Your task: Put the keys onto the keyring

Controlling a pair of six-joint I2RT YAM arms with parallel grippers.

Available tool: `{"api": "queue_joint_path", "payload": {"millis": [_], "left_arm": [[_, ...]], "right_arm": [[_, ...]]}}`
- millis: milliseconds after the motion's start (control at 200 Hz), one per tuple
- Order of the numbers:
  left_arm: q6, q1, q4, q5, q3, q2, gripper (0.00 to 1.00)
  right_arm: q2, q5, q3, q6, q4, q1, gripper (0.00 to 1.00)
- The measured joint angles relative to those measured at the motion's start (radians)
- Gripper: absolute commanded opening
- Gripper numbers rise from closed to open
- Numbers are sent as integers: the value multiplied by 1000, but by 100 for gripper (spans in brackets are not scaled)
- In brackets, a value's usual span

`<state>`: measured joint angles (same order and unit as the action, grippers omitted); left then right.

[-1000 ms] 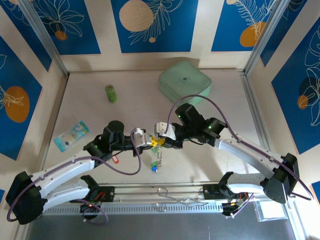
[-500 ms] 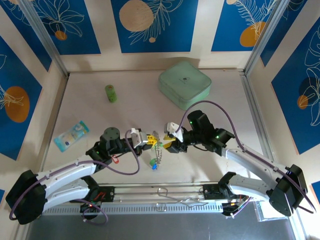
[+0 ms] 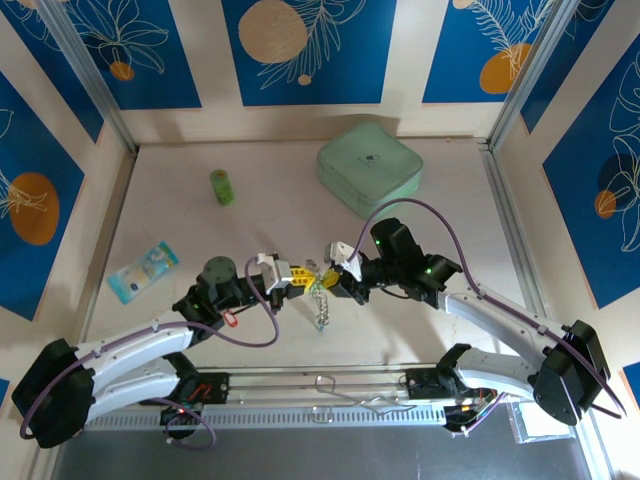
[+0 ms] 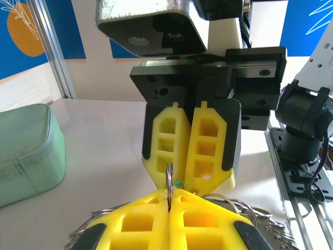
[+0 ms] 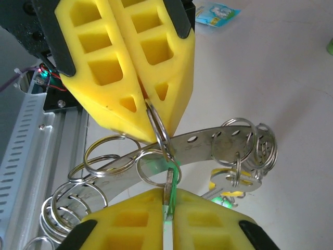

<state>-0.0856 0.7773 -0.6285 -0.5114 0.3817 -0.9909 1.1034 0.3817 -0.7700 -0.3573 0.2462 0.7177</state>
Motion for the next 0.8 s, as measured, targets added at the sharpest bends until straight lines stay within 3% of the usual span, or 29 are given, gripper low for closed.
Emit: {"api": "queue_joint_path", "payload": {"millis": [160,365,425,800], "left_arm": [[28,0,-63,-14,-14,-13,0],[43,0,-114,-36,-22,-32,0],[43,0,-125,-39,-22,-32,0],[9,0,-157,-95,-22,-55,0]], "right_arm": [[3,15,0,0,-9,1,5],[-1,11,0,0,-3,2,28],[-18,6,0,-11,7,2,31],[-118,16,0,-34,-14,0,29]]}}
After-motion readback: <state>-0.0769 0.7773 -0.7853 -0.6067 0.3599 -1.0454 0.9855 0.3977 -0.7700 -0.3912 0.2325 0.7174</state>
